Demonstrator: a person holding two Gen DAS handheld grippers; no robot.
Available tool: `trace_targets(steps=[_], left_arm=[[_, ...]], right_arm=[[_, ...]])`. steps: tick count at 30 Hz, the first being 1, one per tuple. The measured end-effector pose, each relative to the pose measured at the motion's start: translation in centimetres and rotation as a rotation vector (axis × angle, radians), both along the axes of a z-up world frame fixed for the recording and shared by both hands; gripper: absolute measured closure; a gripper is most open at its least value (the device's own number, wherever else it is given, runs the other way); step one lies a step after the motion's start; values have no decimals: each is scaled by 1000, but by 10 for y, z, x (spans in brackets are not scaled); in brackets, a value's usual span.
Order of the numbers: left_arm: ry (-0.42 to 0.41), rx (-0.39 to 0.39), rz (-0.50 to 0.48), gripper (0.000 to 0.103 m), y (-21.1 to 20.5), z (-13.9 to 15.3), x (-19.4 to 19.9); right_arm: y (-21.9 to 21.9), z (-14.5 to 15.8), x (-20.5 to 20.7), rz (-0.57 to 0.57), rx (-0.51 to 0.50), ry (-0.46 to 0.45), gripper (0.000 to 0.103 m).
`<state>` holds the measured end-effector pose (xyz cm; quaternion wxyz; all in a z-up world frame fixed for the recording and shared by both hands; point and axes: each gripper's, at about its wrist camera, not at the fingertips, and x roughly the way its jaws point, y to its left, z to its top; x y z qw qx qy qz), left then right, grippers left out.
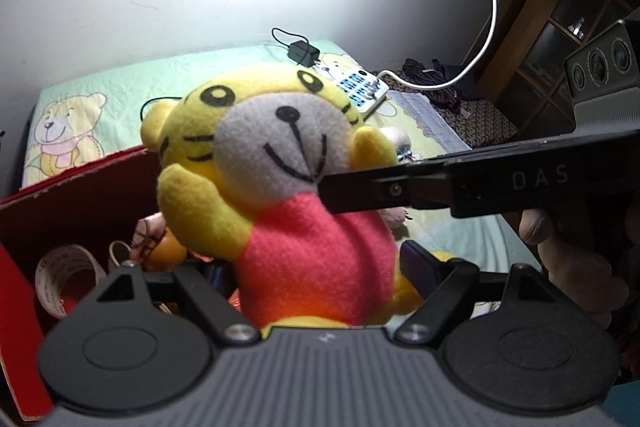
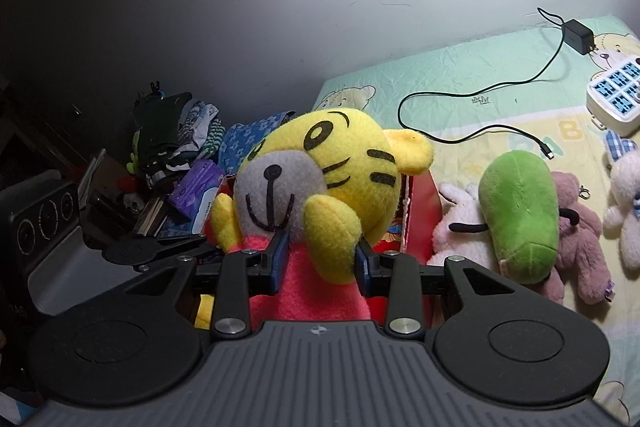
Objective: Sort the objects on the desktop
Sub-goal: 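Carry the tiger plush with the right tool over the red box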
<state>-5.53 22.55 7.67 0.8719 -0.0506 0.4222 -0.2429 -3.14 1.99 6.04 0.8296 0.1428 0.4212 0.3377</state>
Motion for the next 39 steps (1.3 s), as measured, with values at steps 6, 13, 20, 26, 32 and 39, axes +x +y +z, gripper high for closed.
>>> trace_targets(steps=[6, 13, 20, 26, 32, 39], left_arm=[[35, -21, 38, 21, 23, -16, 16], [76, -125, 52, 21, 38, -42, 30], [112, -250, 38, 18, 41, -70, 42], [111, -227, 53, 10, 51, -76, 44], [72, -183, 47, 12, 68, -69, 24], [89, -64, -12, 35, 43, -83, 28]], right_arm=[[26, -11, 14, 21, -28, 0, 66], [41, -14, 17, 7, -116, -37, 67], [45, -20, 16, -93, -223, -67, 70], [63, -28, 11, -138, -324, -154, 73], [84, -36, 6, -130, -436, -238, 74], [97, -50, 4, -84, -541, -268, 70]])
